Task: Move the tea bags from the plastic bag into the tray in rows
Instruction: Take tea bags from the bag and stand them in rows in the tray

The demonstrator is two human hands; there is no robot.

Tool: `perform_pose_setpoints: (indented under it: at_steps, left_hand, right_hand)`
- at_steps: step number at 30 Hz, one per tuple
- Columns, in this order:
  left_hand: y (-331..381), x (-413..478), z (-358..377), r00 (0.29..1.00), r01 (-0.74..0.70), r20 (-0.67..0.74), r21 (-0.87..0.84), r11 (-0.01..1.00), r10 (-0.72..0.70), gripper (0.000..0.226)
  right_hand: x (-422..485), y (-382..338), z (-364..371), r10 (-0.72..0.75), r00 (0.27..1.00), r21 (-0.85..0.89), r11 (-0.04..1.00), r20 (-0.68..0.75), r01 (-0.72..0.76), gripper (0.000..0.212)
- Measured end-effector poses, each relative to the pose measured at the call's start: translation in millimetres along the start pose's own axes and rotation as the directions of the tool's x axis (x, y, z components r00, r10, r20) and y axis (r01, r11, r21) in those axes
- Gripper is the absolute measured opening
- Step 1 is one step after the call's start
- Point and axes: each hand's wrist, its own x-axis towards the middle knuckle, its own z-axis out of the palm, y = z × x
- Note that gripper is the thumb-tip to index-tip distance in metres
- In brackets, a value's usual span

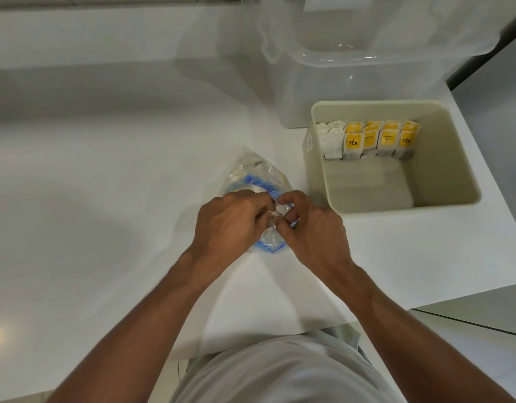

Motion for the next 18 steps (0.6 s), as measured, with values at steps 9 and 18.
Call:
perform_pose_setpoints:
  at_steps: [9,18]
  left_hand:
    - [4.2,-0.3,-26.2,0.991,0.134,0.027,-0.292,0.947,-0.132,0.013]
    - [1.1,1.2,-34.0,0.956,0.220,0.248,-0.260,0.940,-0.155,0.020]
  right_hand:
    - [-7.3,-17.4,-30.0,0.178,0.975,0.573,0.788,0.135,-0.223,0.007]
    - [-2.2,-16.1,-36.6,0.236,0.962,0.629,0.730,0.135,-0.267,0.024]
